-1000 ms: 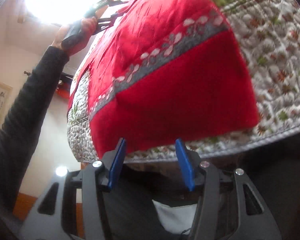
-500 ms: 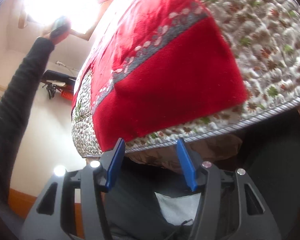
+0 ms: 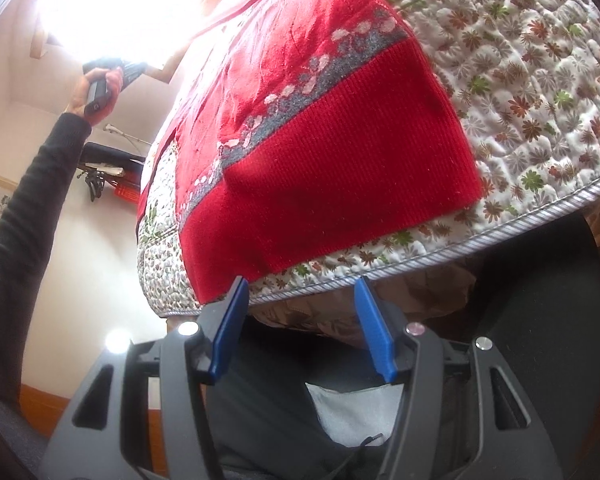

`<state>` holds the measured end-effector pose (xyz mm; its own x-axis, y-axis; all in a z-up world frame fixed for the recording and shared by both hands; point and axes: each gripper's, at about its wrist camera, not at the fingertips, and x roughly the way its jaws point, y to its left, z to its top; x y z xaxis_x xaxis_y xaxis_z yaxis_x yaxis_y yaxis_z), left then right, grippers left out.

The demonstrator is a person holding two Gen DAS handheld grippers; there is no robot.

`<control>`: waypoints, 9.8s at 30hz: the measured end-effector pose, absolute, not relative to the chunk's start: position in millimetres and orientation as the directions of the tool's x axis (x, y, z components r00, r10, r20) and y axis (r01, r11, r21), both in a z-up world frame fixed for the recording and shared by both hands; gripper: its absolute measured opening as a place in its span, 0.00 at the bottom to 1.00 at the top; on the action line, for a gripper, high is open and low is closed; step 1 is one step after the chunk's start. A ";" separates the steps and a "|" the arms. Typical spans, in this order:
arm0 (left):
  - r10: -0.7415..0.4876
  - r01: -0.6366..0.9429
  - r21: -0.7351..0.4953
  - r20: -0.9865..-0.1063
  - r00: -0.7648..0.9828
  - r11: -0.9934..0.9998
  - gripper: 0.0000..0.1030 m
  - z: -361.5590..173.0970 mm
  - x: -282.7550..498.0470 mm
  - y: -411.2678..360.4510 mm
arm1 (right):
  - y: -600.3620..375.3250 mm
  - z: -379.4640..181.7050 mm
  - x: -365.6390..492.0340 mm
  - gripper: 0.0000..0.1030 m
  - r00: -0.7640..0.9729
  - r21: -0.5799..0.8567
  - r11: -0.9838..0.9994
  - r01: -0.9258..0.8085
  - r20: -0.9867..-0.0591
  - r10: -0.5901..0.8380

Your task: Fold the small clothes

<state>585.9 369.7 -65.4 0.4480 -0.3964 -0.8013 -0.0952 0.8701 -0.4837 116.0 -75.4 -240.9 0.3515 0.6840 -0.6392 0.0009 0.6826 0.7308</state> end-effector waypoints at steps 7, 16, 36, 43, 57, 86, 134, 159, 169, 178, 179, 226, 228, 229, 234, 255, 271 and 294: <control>-0.401 -0.146 -0.509 -0.798 0.450 0.849 0.05 -86.5 573.1 406.8 | -68.7 -236.1 112.3 0.54 0.350 0.718 0.696 0.001 -0.652 0.672; -0.428 -0.183 -0.541 -0.795 0.430 0.821 0.05 -119.9 562.2 432.9 | -55.5 -234.7 106.9 0.54 0.338 0.704 0.710 -0.001 -0.668 0.663; -0.457 -0.198 -0.580 -0.773 0.440 0.791 0.05 -177.1 549.0 450.3 | -48.3 -233.0 107.2 0.54 0.328 0.679 0.734 0.000 -0.694 0.642; -0.453 -0.204 -0.585 -0.767 0.455 0.785 0.05 -172.0 550.2 453.8 | -49.9 -234.2 105.3 0.54 0.331 0.680 0.733 0.004 -0.693 0.641; -0.457 -0.244 -0.603 -0.761 0.460 0.759 0.05 -186.5 534.8 477.9 | -42.1 -236.7 107.9 0.54 0.310 0.684 0.729 -0.004 -0.692 0.652; -0.431 -0.180 -0.734 -0.559 0.708 0.655 0.66 -163.1 455.9 499.0 | -23.9 -219.5 115.7 0.59 0.311 0.613 0.782 -0.109 -0.727 0.613; -0.165 -0.019 -0.574 -0.268 0.949 0.819 0.96 -232.0 242.4 551.4 | 670.8 -84.2 350.0 0.07 0.232 -0.121 0.268 -0.956 -0.871 0.433; -0.308 -0.031 -0.571 -0.487 0.817 0.820 0.96 -136.5 350.1 469.2 | 29.3 -167.2 519.9 0.26 0.292 0.634 0.734 -0.245 -0.673 0.679; -0.336 -0.004 -0.538 -0.533 0.776 0.843 0.96 -145.3 351.5 419.8 | 4.6 -166.9 568.5 0.46 0.182 0.694 0.696 -0.184 -0.672 0.718; -0.359 -0.018 -0.564 -0.548 0.756 0.825 0.96 -166.0 338.7 407.7 | 14.9 -157.0 578.4 0.20 0.050 0.641 0.740 -0.205 -0.748 0.662; -0.361 -0.021 -0.572 -0.545 0.756 0.820 0.96 -168.3 335.0 406.3 | 15.1 -156.7 581.1 0.12 0.052 0.637 0.743 -0.205 -0.751 0.658; -0.386 0.001 -0.560 -0.570 0.725 0.829 0.96 -168.0 328.9 392.1 | -150.7 -148.2 606.1 0.04 0.277 0.693 0.719 0.045 -0.700 0.658; -0.387 0.010 -0.551 -0.573 0.722 0.834 0.96 -166.5 327.3 391.3 | -156.4 -152.4 603.8 0.04 0.279 0.705 0.707 0.052 -0.690 0.668; -0.388 0.013 -0.548 -0.575 0.720 0.836 0.96 -165.8 327.1 390.6 | -158.7 -154.8 602.7 0.04 0.277 0.707 0.705 0.058 -0.690 0.669; -0.398 0.030 -0.547 -0.569 0.719 0.837 0.96 -162.2 325.1 387.2 | -167.8 -140.2 591.7 0.03 0.305 0.741 0.671 0.029 -0.645 0.700; -0.435 0.032 -0.624 -0.506 0.745 0.781 0.96 -163.6 263.9 380.2 | -163.9 -186.0 555.4 0.24 0.307 0.810 0.572 0.128 -0.581 0.754; -0.442 0.039 -0.621 -0.512 0.736 0.783 0.96 -162.2 280.0 378.5 | -168.1 -185.1 530.2 0.08 0.357 0.791 0.608 0.071 -0.589 0.725; -0.418 -0.032 -0.619 -0.567 0.710 0.785 0.96 -173.1 272.6 390.7 | -170.3 -170.4 546.7 0.23 0.479 0.752 0.658 -0.037 -0.565 0.672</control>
<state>272.6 390.7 -173.1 0.7099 -0.4182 -0.5667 -0.0321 0.7846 -0.6192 546.7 -170.3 -170.4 0.4785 0.6725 -0.5646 -0.0368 0.6578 0.7523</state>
